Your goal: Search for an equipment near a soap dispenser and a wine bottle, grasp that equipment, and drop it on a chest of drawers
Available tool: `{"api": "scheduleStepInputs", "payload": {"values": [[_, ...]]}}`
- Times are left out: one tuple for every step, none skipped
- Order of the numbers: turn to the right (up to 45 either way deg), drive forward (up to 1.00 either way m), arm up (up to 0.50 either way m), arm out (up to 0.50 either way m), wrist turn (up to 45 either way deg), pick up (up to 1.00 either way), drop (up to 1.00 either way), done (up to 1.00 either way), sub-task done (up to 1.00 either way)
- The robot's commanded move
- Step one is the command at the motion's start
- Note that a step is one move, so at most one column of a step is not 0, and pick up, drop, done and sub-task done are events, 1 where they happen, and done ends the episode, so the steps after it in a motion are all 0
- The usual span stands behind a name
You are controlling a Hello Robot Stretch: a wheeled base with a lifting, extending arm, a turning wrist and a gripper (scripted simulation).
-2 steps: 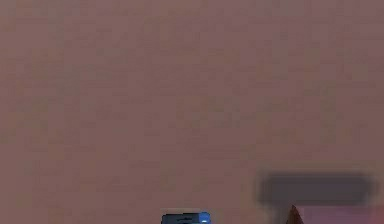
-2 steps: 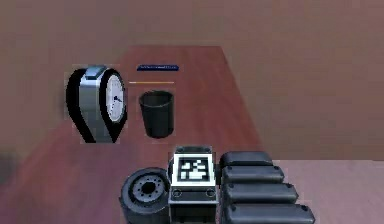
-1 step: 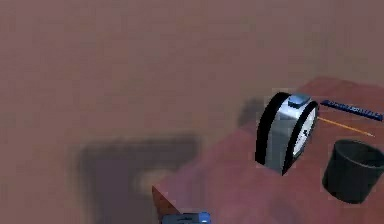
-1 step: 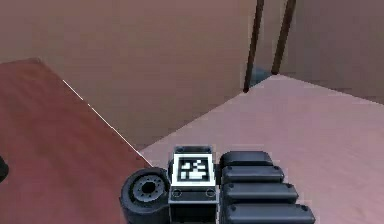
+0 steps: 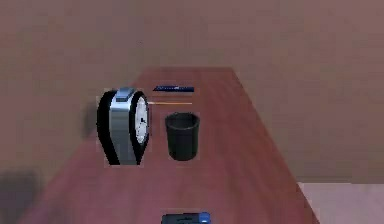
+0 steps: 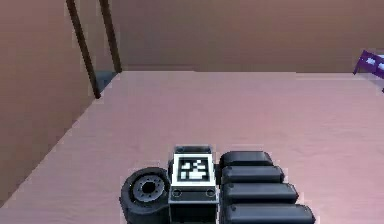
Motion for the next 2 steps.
{"api": "scheduleStepInputs", "payload": {"values": [[45.0, 0.00, 0.00, 0.00, 0.0, 0.00, 0.00, 0.00, 0.00], [42.0, 0.00, 0.00, 0.00, 0.0, 0.00, 0.00, 0.00, 0.00]]}}
